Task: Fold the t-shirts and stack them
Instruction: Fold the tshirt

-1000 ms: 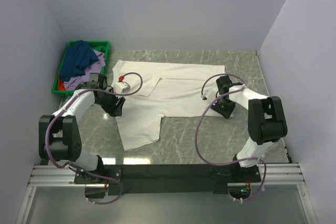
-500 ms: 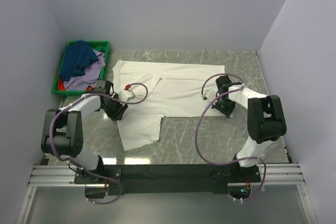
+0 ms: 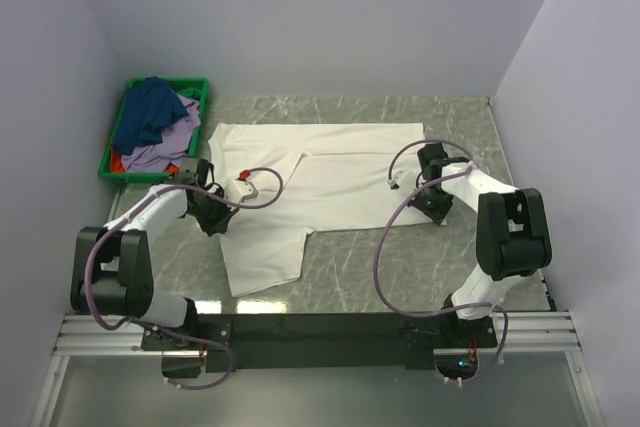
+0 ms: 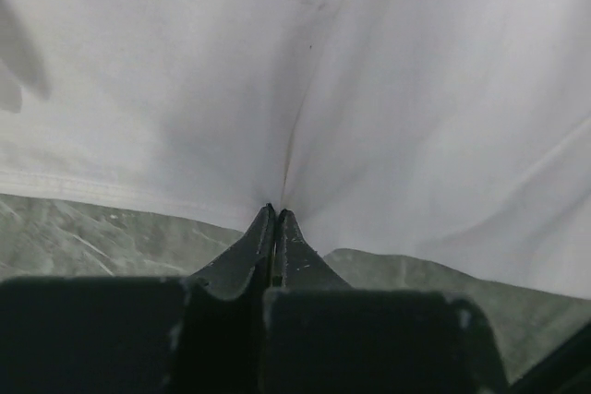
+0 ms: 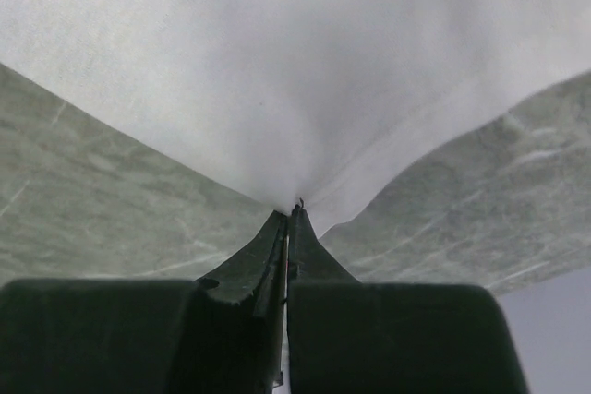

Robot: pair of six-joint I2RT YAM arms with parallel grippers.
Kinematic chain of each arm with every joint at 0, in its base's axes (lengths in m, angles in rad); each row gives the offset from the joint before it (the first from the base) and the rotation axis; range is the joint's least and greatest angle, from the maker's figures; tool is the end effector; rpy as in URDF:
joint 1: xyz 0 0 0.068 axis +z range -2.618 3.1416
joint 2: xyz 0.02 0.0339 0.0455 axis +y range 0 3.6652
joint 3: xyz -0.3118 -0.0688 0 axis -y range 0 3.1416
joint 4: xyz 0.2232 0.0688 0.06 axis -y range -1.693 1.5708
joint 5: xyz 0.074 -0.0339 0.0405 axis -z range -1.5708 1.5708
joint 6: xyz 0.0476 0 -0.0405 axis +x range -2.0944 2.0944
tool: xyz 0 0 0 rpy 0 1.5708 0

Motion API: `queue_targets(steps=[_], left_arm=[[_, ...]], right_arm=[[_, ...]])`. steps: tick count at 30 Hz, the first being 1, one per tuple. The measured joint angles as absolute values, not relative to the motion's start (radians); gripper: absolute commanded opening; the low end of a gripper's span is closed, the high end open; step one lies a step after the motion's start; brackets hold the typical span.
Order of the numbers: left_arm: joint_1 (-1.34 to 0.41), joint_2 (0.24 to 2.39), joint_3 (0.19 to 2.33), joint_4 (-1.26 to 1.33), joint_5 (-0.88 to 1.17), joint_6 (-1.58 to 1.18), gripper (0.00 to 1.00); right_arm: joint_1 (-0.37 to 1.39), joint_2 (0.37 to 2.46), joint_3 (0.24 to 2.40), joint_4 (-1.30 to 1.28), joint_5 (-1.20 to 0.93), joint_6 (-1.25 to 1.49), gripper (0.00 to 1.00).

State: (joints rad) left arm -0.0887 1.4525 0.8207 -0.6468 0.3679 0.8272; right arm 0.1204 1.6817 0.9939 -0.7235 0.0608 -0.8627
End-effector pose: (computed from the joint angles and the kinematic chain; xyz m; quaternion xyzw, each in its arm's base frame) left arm 0.2304 -0.0377 0.2263 0.4539 0.8607 -0.1171 0.1988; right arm 0.2826 0.0313 0.2081 -0.4681 0.8795 -0.0571 0.0632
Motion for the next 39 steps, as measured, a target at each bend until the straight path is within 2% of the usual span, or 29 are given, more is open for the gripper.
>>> queue_targets(steps=[9,16,28,39], left_arm=[[-0.057,1.414,0.922,-0.812,0.435,0.837,0.01],[-0.04,1.462,1.054,-0.869,0.475,0.833,0.01],[-0.024,1.636,1.275,-0.885,0.507,0.784,0.01],[-0.008,1.897,1.569,-0.871,0.525,0.694,0.01]], right_arm=[[0.089,1.615,1.024,-0.806,0.02,-0.883,0.0],[0.065,1.651,1.166,-0.852,0.006,-0.889,0.0],[0.029,1.864,1.496,-0.916,-0.02,-0.894,0.0],[0.027,2.117,1.806,-0.971,-0.023,-0.898,0.0]])
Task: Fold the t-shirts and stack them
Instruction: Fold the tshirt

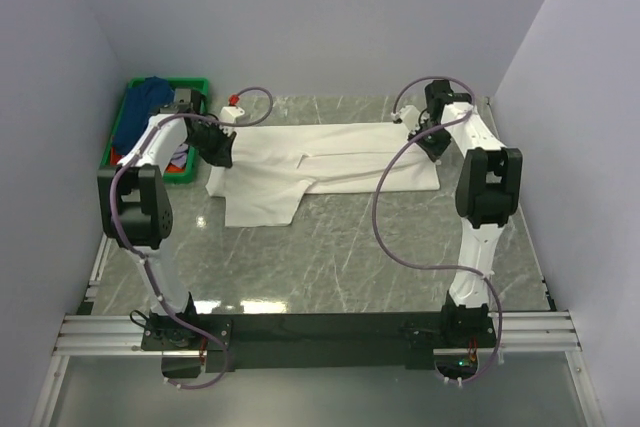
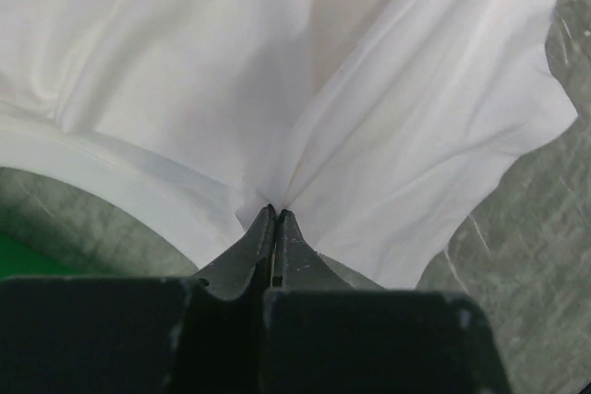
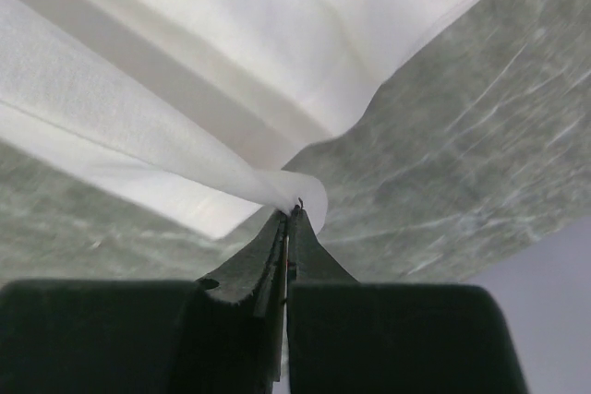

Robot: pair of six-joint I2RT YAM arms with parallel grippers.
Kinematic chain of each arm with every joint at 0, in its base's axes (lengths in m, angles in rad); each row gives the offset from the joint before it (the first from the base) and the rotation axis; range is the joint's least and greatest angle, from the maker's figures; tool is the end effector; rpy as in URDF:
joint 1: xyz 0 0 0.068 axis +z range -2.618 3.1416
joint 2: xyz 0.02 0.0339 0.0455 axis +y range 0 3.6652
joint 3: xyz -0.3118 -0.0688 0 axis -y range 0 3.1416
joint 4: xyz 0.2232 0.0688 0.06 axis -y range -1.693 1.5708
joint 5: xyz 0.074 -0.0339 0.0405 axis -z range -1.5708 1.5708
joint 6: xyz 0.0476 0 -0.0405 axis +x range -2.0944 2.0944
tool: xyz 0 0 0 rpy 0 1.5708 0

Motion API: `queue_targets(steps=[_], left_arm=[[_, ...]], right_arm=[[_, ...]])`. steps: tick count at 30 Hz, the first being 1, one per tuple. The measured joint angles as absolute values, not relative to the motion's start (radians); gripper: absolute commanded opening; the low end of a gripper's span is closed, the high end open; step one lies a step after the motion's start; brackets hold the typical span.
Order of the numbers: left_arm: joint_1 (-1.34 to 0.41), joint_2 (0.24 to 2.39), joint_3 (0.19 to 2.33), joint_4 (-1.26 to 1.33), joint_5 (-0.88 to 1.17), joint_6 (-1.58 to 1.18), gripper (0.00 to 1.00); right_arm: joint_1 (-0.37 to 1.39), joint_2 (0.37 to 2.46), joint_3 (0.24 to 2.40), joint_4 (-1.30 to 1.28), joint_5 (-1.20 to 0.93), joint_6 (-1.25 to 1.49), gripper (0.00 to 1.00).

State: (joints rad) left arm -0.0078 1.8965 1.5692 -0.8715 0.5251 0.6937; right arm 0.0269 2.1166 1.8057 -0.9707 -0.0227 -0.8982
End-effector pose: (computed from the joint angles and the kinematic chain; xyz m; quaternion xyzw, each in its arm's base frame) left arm 0.3921 -0.0269 0.2867 0.3712 0.8748 -0.1802 0.2540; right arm 0.4472 0.0131 0.2523 -0.4430 0.8848 -0.0506 0.1354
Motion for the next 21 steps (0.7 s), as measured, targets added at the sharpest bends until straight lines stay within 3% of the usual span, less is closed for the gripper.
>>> queue_targets(steps=[7,9,10,13,15,17,21], left_arm=[[-0.008,2.041,1.644,-0.824,0.517,0.612,0.01],[-0.008,2.069,1.647,-0.806,0.508,0.587,0.08],[-0.008,2.082,1.65,-0.799,0.503,0.576,0.13],[-0.008,2.107,1.657,-0.778,0.488,0.538,0.27],[-0.008,2.108,1.657,-0.771,0.481,0.527,0.34],[-0.007,2.102,1.657,-0.759,0.477,0.512,0.39],[-0.005,2.039,1.616,-0.727,0.472,0.485,0.47]], right_arm=[[0.027,2.259,1.934,-0.971,-0.002,-0.888,0.0],[0.027,2.278,1.944,-0.972,0.008,-0.884,0.01],[0.027,2.286,1.945,-0.967,0.014,-0.881,0.04],[0.027,2.302,1.945,-0.961,0.034,-0.859,0.37],[0.027,2.302,1.947,-0.957,0.052,-0.85,0.48],[0.026,2.302,1.966,-0.955,0.067,-0.828,0.54],[0.025,2.283,1.984,-0.936,0.07,-0.789,0.54]])
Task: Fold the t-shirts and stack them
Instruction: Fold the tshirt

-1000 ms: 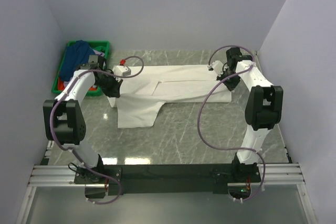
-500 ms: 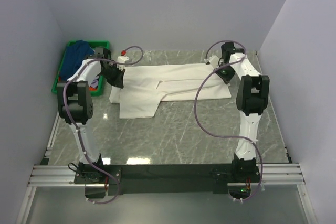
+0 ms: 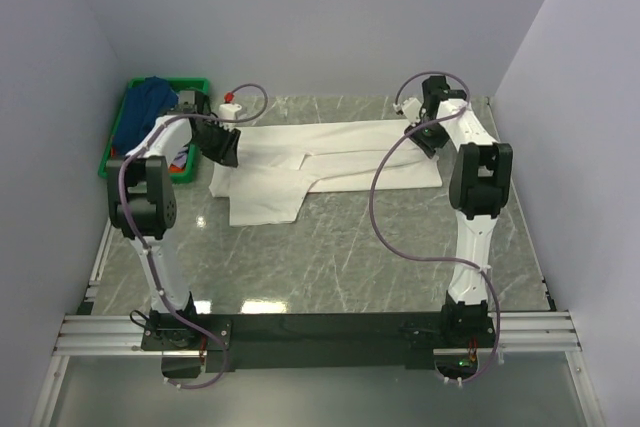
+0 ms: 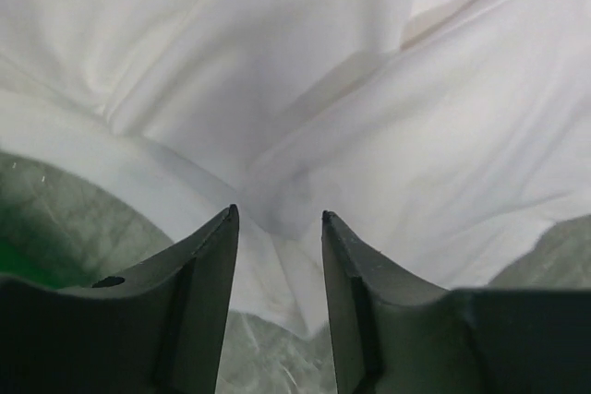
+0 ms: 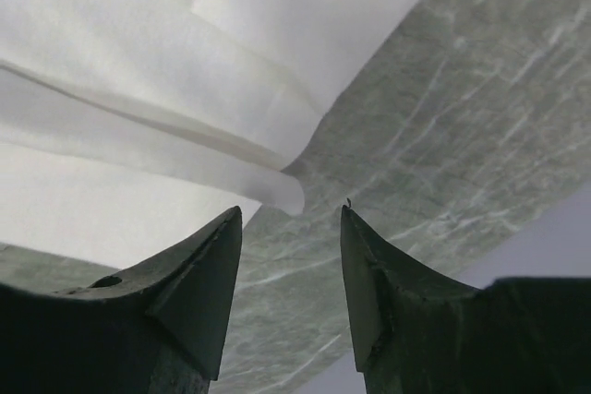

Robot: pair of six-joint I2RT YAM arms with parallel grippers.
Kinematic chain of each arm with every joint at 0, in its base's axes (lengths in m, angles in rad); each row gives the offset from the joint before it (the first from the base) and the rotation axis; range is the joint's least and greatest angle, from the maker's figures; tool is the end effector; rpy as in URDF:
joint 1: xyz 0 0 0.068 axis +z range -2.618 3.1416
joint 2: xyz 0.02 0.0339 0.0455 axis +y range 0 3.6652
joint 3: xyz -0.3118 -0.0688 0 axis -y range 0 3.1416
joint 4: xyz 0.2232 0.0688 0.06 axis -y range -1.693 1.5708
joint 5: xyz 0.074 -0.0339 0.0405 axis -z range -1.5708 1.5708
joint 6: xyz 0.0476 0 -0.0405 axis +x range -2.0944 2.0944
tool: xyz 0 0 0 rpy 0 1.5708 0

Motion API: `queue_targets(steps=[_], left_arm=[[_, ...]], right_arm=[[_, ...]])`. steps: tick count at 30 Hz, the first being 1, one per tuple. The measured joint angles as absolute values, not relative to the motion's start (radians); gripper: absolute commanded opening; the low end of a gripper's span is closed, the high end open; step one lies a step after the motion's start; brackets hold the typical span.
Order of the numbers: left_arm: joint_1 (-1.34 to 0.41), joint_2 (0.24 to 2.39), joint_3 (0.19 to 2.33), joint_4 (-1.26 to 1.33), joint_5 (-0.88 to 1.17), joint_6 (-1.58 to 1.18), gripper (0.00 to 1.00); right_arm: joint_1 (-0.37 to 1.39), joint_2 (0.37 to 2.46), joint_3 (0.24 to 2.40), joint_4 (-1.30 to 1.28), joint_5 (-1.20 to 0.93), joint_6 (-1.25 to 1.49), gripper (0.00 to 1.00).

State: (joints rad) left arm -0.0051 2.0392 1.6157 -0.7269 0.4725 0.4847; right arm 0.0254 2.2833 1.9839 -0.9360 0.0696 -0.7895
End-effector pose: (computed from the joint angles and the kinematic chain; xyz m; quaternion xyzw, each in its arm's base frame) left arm 0.4363 -0.0239 0.2484 0.2779 0.9106 -0.1742 0.2514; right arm 0.4947 0.0093 0.2262 -0.3851 0.9070 -0.0940 0.1420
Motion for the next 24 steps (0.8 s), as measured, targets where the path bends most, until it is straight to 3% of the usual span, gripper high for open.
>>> queue_targets(steps=[4,5,9,14,24], left_arm=[[-0.004,1.888,1.512,-0.684,0.47,0.445,0.5],[-0.004,1.85,1.489,-0.673,0.47,0.436,0.47],[-0.018,1.766,1.434,-0.634,0.469,0.419,0.38],[-0.064,1.765,1.345,-0.593,0.463,0.392,0.31],[-0.107,1.83,1.227,-0.552,0.409,0.344,0.27]], right_arm=[[0.025,2.234,1.977,-0.942,0.046,-0.751,0.45],[0.025,2.214,1.966,-0.944,0.037,-0.743,0.35],[0.027,2.148,1.915,-0.964,-0.002,-0.715,0.17],[0.037,2.148,1.844,-0.973,-0.03,-0.684,0.12],[0.059,2.237,1.815,-0.971,-0.002,-0.631,0.12]])
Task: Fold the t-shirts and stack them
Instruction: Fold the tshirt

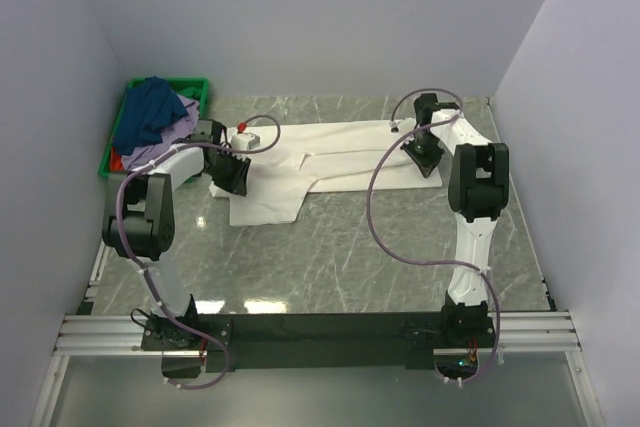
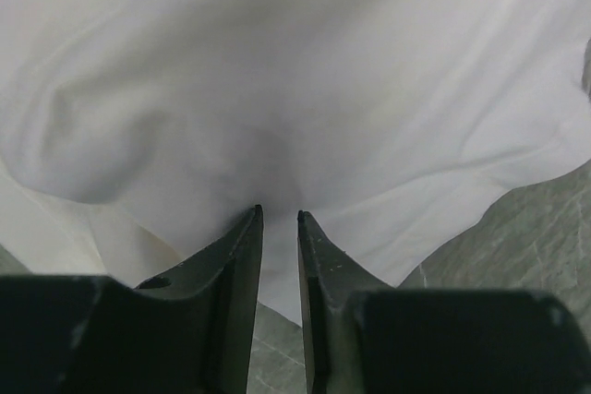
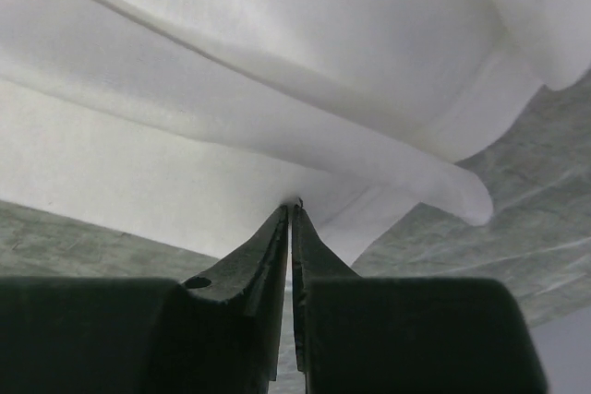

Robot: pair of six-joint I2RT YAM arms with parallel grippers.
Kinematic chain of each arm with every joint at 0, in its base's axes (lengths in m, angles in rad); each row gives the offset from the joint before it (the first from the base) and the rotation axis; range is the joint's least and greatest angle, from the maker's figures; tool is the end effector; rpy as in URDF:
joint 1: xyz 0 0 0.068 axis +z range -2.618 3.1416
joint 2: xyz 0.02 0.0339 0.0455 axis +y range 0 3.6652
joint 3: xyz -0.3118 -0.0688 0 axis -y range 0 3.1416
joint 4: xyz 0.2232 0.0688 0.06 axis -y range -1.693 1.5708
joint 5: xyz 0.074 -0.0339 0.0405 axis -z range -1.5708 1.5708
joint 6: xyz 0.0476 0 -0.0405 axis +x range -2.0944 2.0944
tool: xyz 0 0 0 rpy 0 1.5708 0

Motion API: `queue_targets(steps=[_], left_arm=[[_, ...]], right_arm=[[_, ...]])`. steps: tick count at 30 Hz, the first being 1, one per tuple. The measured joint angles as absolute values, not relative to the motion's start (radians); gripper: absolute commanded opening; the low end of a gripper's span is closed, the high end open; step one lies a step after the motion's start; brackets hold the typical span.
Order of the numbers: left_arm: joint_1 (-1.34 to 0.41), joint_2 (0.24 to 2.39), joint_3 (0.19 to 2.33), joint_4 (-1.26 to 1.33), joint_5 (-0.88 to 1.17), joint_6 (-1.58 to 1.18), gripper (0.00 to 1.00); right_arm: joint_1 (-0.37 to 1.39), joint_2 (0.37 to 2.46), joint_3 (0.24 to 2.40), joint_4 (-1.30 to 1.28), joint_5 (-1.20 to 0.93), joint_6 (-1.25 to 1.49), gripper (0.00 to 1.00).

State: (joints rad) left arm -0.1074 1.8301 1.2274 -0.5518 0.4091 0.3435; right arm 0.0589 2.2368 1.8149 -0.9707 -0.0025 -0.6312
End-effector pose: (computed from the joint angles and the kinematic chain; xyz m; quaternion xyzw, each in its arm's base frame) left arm 0.3613 -0.0580 0.2302 0.2551 0.9244 -0.1735 0.2243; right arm 0.4616 0.0273 0.2023 -0.3370 0.9373 -0.0239 0.0857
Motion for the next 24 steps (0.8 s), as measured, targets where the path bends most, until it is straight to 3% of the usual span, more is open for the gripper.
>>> queue_targets(steps=[18,24], left_arm=[[-0.109,1.644,0.963,-0.637,0.396,0.408,0.24],[-0.109,1.489,0.913,-0.748,0.428,0.48,0.43]], right_arm=[[0.068,2.017,1.418,-0.862,0.06,-0.641,0.13],[0.068,1.948,1.321,-0.881,0.042,-0.648,0.18]])
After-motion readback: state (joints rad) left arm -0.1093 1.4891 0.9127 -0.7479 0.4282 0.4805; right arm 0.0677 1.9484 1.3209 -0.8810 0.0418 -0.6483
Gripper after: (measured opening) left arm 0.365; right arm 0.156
